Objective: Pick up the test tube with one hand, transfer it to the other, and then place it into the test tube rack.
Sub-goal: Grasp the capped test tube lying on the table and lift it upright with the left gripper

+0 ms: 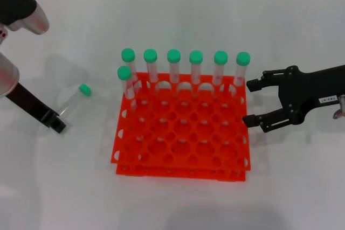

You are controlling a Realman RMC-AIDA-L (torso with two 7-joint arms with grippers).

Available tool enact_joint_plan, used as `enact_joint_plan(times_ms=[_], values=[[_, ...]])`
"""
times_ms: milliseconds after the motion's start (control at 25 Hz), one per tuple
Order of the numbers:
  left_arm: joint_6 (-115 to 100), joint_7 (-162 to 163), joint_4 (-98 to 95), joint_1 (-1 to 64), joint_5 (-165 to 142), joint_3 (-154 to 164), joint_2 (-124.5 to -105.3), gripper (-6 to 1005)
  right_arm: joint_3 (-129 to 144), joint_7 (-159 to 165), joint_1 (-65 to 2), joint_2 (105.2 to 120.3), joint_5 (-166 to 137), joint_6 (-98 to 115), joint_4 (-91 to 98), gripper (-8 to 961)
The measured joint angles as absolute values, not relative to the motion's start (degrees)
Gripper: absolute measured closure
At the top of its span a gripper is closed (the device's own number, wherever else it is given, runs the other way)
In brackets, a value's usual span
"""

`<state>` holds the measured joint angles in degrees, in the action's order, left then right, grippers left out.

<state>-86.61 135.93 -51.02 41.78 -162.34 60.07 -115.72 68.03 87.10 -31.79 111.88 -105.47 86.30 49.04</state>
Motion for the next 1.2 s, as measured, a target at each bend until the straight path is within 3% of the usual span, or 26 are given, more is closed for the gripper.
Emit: enact_joint_plan(times_ms=[520,1000,1200], values=[[-86.0,136.2,-54.1,41.2,-162.3,59.6,-115.96,811,67.7,87.1,-31.3,111.8,-105.5,86.5,49.0,108],[-79.3,128.1,-72.8,33.6,-145.7,56.6,-118.62,807,67.7,87.1,-31.3,111.98,-105.5,86.8,49.0,110],[-72.1,120.0,-73.4,29.8,-131.5,56.7,-118.9,805,67.7,87.1,-30.9,112.17,-105.5,86.8,49.0,111]])
